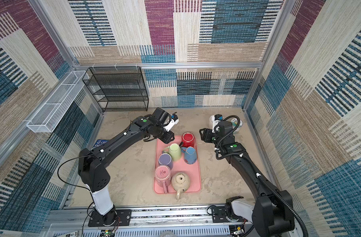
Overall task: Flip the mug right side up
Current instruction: 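Move the left gripper over the upside-down red mug while the right gripper withdraws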
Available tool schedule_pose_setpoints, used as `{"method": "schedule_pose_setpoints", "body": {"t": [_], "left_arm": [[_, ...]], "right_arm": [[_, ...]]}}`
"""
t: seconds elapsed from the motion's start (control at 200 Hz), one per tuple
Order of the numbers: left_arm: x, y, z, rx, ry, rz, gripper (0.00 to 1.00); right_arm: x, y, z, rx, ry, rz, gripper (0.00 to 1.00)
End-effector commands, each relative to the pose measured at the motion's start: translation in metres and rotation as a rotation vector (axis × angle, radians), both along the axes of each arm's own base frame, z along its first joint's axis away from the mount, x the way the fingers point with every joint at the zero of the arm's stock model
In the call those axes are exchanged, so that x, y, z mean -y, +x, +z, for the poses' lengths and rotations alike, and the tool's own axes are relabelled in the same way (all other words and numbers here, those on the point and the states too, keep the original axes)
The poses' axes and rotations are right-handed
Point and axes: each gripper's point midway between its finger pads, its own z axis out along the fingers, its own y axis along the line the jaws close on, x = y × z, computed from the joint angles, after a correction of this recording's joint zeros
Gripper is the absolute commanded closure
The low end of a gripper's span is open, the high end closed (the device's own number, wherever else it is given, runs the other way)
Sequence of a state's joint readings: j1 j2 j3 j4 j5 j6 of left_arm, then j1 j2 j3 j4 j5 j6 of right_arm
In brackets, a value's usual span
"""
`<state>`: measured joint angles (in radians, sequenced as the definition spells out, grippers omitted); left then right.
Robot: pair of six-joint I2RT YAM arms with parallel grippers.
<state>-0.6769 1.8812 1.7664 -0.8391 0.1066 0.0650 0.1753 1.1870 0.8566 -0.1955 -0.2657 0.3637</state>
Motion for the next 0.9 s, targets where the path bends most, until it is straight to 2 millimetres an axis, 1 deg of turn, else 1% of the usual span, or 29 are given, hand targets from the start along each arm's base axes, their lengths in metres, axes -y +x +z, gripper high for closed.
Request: {"method": "schedule_pose_setpoints", "body": {"t": [0.0, 0.115, 0.255, 0.376, 0.551, 0.671, 0.751, 0.891], "left_arm": [[0.002, 0.001, -0.01, -0.01, 0.047, -0.028, 0.56], [0.01, 0.006, -0.02, -0.025, 0.052, -0.033, 0.56], [0.02, 0.009, -0.031, -0.044, 0.057, -0.037, 0.55], [0.024, 0.014, -0.04, -0.047, 0.082, -0.037, 0.51], [0.031, 0.015, -0.052, -0.061, 0.105, -0.047, 0.46], [0.034, 0.019, -0.06, -0.056, 0.133, -0.051, 0.46], [0.037, 0.022, -0.066, -0.059, 0.152, -0.05, 0.47], [0.043, 0.025, -0.073, -0.061, 0.159, -0.061, 0.47]], "right_arm": [[-0.011, 0.0, 0.015, 0.048, 0.089, 0.057, 0.36], [-0.006, -0.005, 0.011, 0.063, 0.086, 0.042, 0.36], [-0.005, -0.005, 0.006, 0.042, 0.084, 0.043, 0.36], [0.002, -0.005, 0.01, 0.069, 0.119, 0.009, 0.35], [0.005, -0.004, 0.007, 0.05, 0.134, 0.008, 0.36], [0.006, -0.006, 0.007, 0.066, 0.142, 0.005, 0.35], [0.004, -0.006, 0.004, 0.049, 0.142, 0.016, 0.35], [0.004, -0.007, 0.007, 0.061, 0.142, 0.019, 0.35]]}}
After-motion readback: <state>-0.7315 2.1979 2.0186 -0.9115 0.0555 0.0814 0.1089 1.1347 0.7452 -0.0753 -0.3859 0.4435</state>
